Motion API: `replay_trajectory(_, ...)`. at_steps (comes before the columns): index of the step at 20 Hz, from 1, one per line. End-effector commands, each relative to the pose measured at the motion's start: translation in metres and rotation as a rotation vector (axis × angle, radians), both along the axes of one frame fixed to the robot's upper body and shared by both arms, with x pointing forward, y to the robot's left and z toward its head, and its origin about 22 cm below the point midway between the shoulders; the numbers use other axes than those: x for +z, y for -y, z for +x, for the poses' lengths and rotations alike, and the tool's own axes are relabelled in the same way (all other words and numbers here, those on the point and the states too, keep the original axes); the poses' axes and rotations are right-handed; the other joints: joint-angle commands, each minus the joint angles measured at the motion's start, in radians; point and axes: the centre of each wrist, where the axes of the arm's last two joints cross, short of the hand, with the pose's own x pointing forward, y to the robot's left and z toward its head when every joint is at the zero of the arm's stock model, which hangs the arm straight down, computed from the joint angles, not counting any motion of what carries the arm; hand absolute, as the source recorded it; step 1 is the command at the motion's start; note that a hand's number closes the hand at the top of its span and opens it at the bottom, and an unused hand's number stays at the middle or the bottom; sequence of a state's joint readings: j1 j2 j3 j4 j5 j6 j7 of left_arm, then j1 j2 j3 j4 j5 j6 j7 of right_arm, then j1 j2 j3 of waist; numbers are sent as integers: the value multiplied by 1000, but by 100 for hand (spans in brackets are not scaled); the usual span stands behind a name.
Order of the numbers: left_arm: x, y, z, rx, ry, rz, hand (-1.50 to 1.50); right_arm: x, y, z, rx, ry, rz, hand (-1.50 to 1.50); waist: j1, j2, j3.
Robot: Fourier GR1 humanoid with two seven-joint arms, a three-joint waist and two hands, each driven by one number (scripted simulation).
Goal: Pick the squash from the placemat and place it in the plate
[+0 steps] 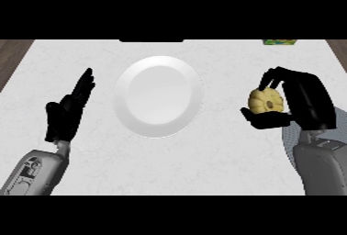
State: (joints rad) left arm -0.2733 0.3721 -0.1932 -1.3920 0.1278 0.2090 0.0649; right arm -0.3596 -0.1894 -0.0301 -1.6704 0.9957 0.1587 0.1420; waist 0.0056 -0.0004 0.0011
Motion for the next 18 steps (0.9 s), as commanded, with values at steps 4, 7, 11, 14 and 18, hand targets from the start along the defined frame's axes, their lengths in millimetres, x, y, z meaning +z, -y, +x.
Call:
replay_trajectory(4, -9, 1, 1, 9, -15, 11, 0, 37, -48, 2, 239, 65, 113, 150, -5, 0, -2)
replay_trajectory(7, -8, -9, 2, 10, -14, -7, 0, 31, -92, 11, 266, 4, 140, 150, 1, 1, -2)
replay_trajectory(11, 7, 13, -5, -23, -4, -7, 0, 34, -113, 47, 260, -68, 181, 150, 14, 2, -1)
replay_trajectory(14, -7, -3, 9, -21, -5, -14, 0, 21, -153, 50, 277, -72, 171, 150, 13, 5, -2)
replay_trajectory(18, -5, -2, 0, -6, -12, 7, 0, 3, -173, 70, 276, -104, 174, 150, 26, 6, -1)
